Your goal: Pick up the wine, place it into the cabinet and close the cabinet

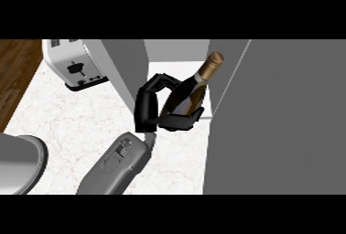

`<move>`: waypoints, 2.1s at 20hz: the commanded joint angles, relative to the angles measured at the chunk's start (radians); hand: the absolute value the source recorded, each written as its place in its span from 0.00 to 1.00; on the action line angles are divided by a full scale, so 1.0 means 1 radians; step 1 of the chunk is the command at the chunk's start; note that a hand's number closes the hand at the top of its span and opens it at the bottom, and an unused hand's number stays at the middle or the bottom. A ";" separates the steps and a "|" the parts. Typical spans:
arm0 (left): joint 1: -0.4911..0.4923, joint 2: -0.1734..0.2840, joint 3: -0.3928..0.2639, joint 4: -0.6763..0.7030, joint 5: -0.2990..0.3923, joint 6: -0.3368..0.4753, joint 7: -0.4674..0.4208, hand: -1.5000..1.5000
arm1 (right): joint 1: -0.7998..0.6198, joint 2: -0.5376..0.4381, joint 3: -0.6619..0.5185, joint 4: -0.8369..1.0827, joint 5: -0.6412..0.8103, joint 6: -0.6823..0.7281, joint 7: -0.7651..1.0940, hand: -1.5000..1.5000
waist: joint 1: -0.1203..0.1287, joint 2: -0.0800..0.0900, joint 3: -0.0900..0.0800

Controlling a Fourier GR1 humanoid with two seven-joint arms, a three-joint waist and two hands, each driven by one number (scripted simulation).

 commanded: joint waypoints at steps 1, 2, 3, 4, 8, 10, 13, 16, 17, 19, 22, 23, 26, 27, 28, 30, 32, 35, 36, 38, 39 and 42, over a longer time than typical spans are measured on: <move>-0.072 -0.001 0.062 0.054 0.027 -0.005 -0.023 1.00 | 0.053 -0.020 -0.055 -0.145 -0.130 0.012 0.043 0.00 | -0.003 -0.001 0.000; -0.057 -0.001 0.071 0.059 0.019 -0.027 -0.020 1.00 | 0.036 0.008 -0.027 -0.102 -0.075 -0.013 0.023 0.00 | 0.004 0.000 0.000; -0.056 -0.001 0.058 0.073 0.062 -0.035 -0.052 1.00 | 0.044 -0.031 -0.102 -0.057 -0.152 0.040 -0.018 0.00 | 0.001 0.001 0.000; -0.063 -0.001 0.040 0.108 0.081 -0.009 -0.077 1.00 | -0.074 0.008 0.014 -0.045 -0.040 -0.036 0.056 0.00 | 0.003 0.002 -0.001; -0.075 0.000 0.121 0.133 0.047 -0.092 -0.036 1.00 | 0.031 0.021 0.018 -0.134 -0.054 -0.025 0.060 0.00 | 0.003 -0.001 0.000; -0.127 0.000 0.053 0.167 0.092 -0.026 -0.033 1.00 | 0.018 0.001 -0.031 -0.102 -0.119 -0.004 0.042 0.00 | -0.006 0.000 0.000; -0.146 0.000 0.127 0.254 0.086 -0.131 -0.061 1.00 | -0.069 0.001 -0.036 -0.068 -0.094 -0.038 0.066 0.00 | -0.001 0.002 0.000; -0.243 0.000 0.119 0.303 0.142 -0.062 -0.045 1.00 | -0.022 -0.009 -0.048 -0.093 -0.114 -0.015 0.066 0.00 | -0.011 0.002 0.000; -0.226 0.000 0.101 0.308 0.135 -0.069 -0.040 1.00 | -0.004 -0.019 -0.098 -0.026 -0.155 0.023 -0.002 0.00 | -0.006 0.002 0.000; -0.248 0.000 0.168 0.358 0.086 -0.108 -0.038 1.00 | 0.039 0.011 -0.048 -0.093 -0.107 0.001 0.028 0.00 | -0.002 0.001 0.000; -0.298 -0.001 0.195 0.505 0.133 -0.143 -0.123 1.00 | 0.013 0.022 -0.008 -0.040 -0.070 0.018 -0.011 0.00 | -0.014 0.007 0.000; -0.281 -0.001 0.221 0.507 0.119 -0.175 -0.151 1.00 | 0.015 -0.013 -0.089 -0.084 -0.160 0.020 0.032 0.00 | -0.013 0.005 0.000; -0.391 -0.001 0.255 0.589 0.130 -0.147 -0.132 1.00 | 0.036 -0.002 -0.057 -0.078 -0.146 0.033 0.026 0.00 | -0.021 0.007 0.000; -0.381 -0.001 0.251 0.600 0.112 -0.148 -0.148 1.00 | -0.032 0.017 -0.044 -0.001 -0.090 0.009 -0.008 0.00 | -0.008 0.006 0.000; -0.400 0.042 0.244 0.574 0.094 -0.164 -0.127 1.00 | 0.017 0.017 -0.023 -0.073 -0.107 0.014 0.033 0.00 | -0.009 0.003 0.000; -0.422 0.012 0.263 0.621 0.077 -0.115 -0.186 1.00 | 0.031 0.015 -0.048 -0.046 -0.114 0.042 -0.039 0.00 | -0.014 0.005 0.001; -0.437 0.000 0.289 0.670 0.084 -0.122 -0.237 1.00 | 0.038 0.035 0.015 -0.091 -0.081 0.016 0.021 0.00 | -0.019 0.006 0.000; -0.495 0.000 0.323 0.742 0.089 -0.095 -0.260 1.00 | 0.043 0.033 -0.012 -0.033 -0.088 0.038 -0.049 0.00 | -0.026 0.009 0.000; -0.475 0.000 0.281 0.731 0.129 -0.081 -0.275 1.00 | 0.018 0.037 -0.001 -0.041 -0.074 0.016 -0.019 0.00 | -0.031 0.009 0.000; -0.509 0.000 0.344 0.777 0.096 -0.116 -0.279 1.00 | 0.102 0.030 0.005 -0.071 -0.094 0.056 -0.034 0.00 | -0.024 0.007 0.000; -0.505 0.002 0.364 0.816 0.099 -0.131 -0.339 1.00 | 0.094 0.038 0.002 -0.034 -0.084 0.065 -0.081 0.00 | -0.034 0.013 0.000; -0.531 0.000 0.395 0.839 0.138 -0.146 -0.306 1.00 | -0.022 0.028 -0.001 -0.036 -0.094 0.008 0.017 0.00 | -0.033 0.015 -0.001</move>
